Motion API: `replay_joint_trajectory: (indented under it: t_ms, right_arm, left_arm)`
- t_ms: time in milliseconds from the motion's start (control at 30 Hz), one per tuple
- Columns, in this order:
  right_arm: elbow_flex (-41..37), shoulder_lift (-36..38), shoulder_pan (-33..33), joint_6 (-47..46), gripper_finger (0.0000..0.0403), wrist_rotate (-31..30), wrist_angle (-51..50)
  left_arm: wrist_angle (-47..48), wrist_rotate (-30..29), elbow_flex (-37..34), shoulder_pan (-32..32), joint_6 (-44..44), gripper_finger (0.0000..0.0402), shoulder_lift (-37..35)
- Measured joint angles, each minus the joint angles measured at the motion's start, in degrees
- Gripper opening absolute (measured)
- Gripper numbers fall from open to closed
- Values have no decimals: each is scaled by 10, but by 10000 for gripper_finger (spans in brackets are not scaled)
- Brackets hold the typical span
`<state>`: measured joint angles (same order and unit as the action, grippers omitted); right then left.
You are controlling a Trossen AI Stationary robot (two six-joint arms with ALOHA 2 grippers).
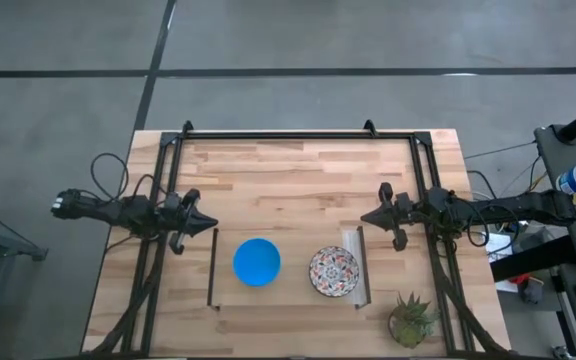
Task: Pick & Place Mini bowls
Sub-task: Return to Home Position
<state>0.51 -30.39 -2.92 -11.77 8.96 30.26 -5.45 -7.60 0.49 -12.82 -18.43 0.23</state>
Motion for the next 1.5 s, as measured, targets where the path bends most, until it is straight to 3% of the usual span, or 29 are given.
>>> replay_joint_trajectory:
  t_ms: [1500]
  right_arm:
    - [0, 0, 0, 0, 9, 0, 0]
  left_arm:
    - [0, -1, -1, 0, -26, 0, 0]
